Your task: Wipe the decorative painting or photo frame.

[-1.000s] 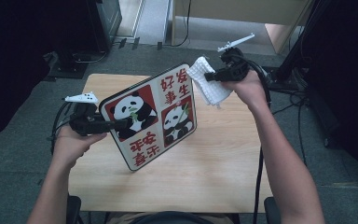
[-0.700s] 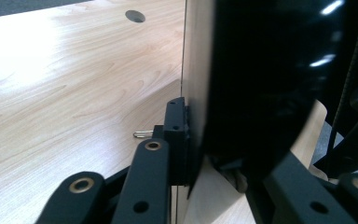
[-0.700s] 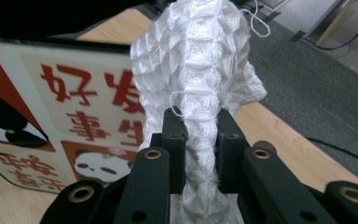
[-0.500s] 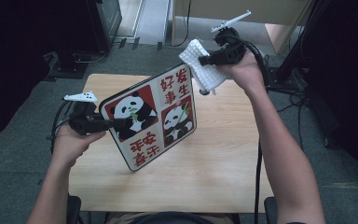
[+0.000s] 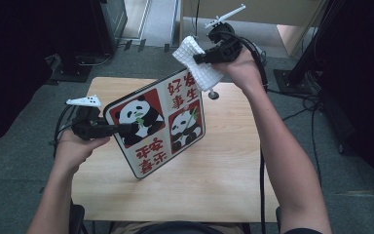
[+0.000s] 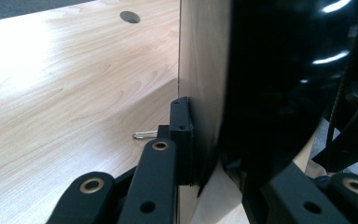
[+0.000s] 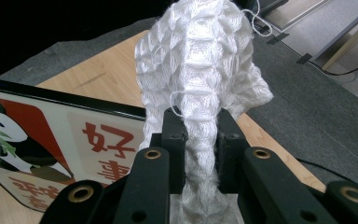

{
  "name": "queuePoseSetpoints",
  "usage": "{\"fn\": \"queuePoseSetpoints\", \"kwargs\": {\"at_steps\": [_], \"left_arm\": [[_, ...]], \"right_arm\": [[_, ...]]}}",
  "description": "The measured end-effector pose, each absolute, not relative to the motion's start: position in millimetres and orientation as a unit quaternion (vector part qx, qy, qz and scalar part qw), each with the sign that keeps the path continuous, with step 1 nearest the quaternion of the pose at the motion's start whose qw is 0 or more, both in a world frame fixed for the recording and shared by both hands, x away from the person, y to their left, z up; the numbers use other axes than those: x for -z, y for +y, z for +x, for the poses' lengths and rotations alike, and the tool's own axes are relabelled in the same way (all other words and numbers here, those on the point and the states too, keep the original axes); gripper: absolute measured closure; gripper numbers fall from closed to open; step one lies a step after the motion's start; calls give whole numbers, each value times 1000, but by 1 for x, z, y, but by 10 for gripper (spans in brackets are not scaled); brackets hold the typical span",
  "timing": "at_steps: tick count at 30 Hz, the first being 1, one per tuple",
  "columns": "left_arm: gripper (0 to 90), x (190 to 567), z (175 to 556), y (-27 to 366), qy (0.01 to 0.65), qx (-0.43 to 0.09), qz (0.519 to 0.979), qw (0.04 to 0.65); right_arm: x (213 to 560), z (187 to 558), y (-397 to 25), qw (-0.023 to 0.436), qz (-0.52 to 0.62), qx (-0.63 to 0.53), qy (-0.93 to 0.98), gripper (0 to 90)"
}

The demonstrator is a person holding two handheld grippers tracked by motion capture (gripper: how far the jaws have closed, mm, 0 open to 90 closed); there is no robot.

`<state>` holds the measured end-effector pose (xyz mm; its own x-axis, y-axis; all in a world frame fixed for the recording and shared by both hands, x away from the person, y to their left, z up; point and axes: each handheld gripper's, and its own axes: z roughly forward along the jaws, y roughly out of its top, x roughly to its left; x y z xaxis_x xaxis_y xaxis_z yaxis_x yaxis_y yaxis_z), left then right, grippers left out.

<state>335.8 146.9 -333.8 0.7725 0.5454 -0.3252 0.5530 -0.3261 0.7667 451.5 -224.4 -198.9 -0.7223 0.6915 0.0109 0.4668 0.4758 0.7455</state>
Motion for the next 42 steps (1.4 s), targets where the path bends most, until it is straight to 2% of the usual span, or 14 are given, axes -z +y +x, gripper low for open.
{"fn": "queuePoseSetpoints", "kwargs": {"at_steps": [20,42], "left_arm": [[793,336,339,150,327,20,813,482],[795,336,339,150,327,19,813,481]], "right_arm": [[236,452,-224,118,350,-381,848,782],[269,443,-234,116,352,-406,835,782]]}}
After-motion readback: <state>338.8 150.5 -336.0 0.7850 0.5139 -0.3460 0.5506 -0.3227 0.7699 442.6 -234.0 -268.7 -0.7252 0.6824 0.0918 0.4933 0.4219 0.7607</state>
